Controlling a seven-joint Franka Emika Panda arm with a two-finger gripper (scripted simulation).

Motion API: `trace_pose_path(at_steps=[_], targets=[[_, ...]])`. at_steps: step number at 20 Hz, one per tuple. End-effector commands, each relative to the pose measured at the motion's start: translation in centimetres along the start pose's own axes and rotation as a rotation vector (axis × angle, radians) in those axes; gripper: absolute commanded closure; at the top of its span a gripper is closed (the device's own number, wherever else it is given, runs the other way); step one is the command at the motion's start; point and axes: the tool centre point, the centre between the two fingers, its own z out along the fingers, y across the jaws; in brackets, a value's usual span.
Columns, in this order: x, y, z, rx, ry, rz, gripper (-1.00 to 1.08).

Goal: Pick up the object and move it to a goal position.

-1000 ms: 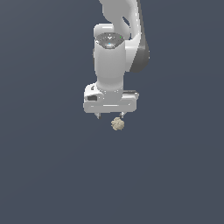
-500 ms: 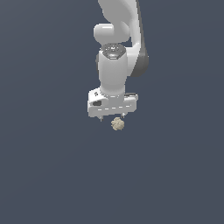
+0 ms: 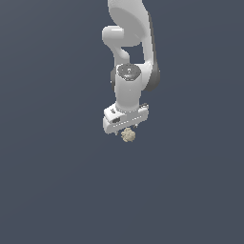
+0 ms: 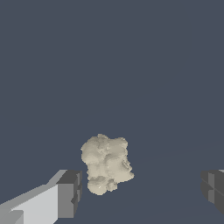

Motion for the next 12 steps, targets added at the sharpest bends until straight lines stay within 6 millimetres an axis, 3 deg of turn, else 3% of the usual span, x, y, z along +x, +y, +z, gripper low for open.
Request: trace_pose_path(at_steps=[1,12], targets=[[-0.6,-0.8,1.2,0.004,-0.006,-0.063,-0.92],[-2.0,-2.5,3.7,0.017,-0.018,-0.201,-0.92]])
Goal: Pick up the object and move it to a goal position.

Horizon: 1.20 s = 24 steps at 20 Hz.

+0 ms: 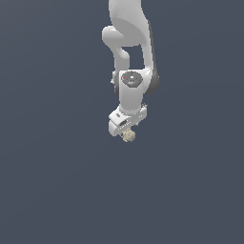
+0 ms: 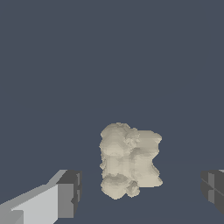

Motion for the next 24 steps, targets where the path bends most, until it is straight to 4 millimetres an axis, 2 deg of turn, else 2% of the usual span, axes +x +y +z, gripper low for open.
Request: trace_pose_path(at_steps=[1,7,16,21,22,24], targets=[[-0.1,-0.2,0.2,0.001,0.000,-0.013,-0.92],[-0.1,-0.1,0.7,0.001,-0.001,-0.009,-0.92],[-0.2,-0.2,4.5,0.001,0.000,-0.013,-0.92],[-0.1,-0.2,5.2,0.001,0.000,-0.014,-0.92],[-0.1,-0.2,5.2,0.001,0.000,-0.014,1.08],[-0.1,-0.2,5.2,0.001,0.000,-0.014,1.08]])
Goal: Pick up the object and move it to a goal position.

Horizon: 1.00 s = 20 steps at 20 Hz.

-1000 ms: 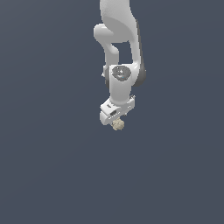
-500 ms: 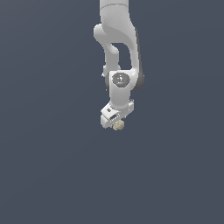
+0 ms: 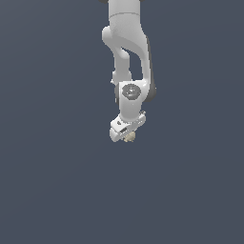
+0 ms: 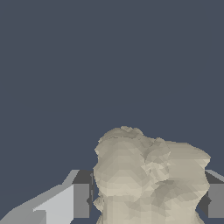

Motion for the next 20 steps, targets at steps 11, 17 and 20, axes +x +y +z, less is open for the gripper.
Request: trace_pose_path(at_steps=[11,17,20], targets=[[0.2,0.1,-0.1,-0.001,0.000,0.000,1.08],[1.5,0.6,-0.9,-0.001,0.000,0.000,1.08],[2.6,1.1,-1.6,0.000,0.000,0.000,1.08]])
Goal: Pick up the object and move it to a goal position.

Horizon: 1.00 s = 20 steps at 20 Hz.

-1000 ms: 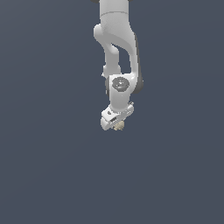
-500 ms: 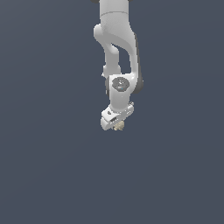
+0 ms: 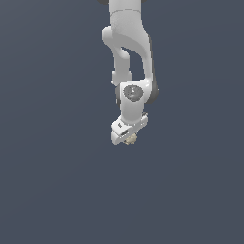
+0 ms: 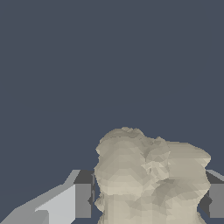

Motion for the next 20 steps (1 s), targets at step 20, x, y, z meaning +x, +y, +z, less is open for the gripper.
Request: trace_pose_path(at_steps=[20], targets=[[10.2,4.5,-6.2,0.001,0.000,0.000,1.08]])
